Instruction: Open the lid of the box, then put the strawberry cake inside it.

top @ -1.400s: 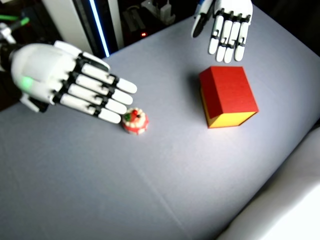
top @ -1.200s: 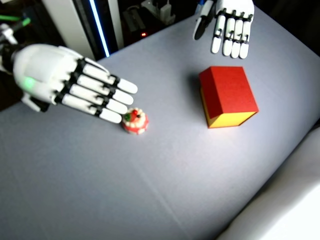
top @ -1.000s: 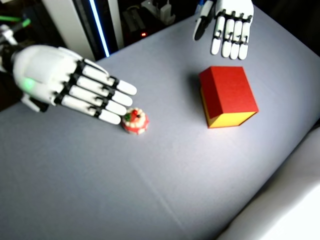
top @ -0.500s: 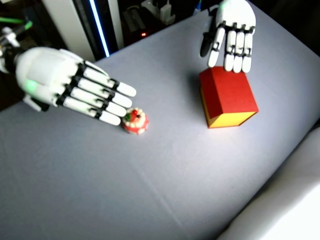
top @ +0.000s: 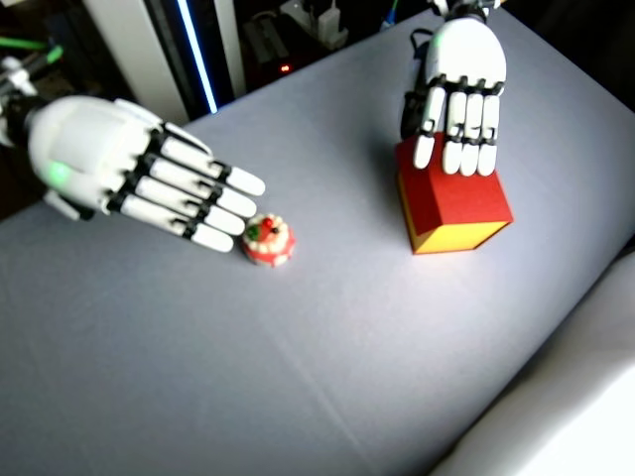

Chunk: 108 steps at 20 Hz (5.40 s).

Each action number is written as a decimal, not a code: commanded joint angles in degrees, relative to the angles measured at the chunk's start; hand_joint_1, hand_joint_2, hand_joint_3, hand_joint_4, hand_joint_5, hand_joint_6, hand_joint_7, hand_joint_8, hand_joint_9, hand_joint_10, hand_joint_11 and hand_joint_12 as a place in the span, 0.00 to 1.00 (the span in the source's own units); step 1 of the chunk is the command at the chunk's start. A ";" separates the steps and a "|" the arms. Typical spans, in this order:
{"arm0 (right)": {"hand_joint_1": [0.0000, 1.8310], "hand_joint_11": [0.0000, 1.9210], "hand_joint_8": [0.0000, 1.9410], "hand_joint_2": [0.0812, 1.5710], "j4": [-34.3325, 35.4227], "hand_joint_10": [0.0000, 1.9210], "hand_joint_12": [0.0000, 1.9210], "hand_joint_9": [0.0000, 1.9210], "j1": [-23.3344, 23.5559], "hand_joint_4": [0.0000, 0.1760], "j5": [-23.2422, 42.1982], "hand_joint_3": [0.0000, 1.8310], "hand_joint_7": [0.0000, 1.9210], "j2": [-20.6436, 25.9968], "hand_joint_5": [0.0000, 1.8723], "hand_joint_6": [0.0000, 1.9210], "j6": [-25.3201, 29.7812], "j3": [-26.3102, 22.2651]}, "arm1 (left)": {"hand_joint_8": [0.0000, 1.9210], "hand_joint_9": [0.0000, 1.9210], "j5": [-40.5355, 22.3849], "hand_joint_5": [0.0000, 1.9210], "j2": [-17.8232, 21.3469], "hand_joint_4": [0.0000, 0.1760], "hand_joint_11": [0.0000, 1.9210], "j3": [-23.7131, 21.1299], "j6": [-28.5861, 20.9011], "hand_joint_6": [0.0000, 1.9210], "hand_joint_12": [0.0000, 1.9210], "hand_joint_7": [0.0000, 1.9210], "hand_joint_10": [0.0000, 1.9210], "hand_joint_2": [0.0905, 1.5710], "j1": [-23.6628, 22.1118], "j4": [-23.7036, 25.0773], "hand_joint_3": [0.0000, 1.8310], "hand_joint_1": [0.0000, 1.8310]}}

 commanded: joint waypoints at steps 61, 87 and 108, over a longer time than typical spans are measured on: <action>0.36 0.00 0.00 0.82 1.01 0.00 0.00 0.00 -0.93 0.00 7.01 0.00 0.00 -0.84 0.00 0.00 2.08 0.88 | 0.00 0.00 -27.24 0.00 9.58 0.92 0.00 -2.34 0.94 0.00 0.00 0.00 0.00 0.82 10.71 -20.81 0.00 0.36; 0.62 0.07 0.08 0.73 -5.64 0.42 0.85 0.21 17.77 0.00 -24.77 0.00 0.34 -11.79 0.27 0.06 2.12 14.76 | 0.00 0.14 -3.84 0.11 16.42 0.02 0.00 -11.85 -1.70 0.00 0.76 0.12 0.04 0.88 6.28 14.36 0.00 0.34; 0.63 0.34 0.80 0.81 -16.66 0.78 0.94 0.36 35.41 0.00 -23.88 0.00 0.39 -14.32 0.33 0.72 4.40 19.41 | 0.01 0.18 -1.00 0.21 15.21 0.00 0.00 -11.18 -7.53 0.02 0.72 0.20 0.09 0.90 7.04 19.13 0.00 0.32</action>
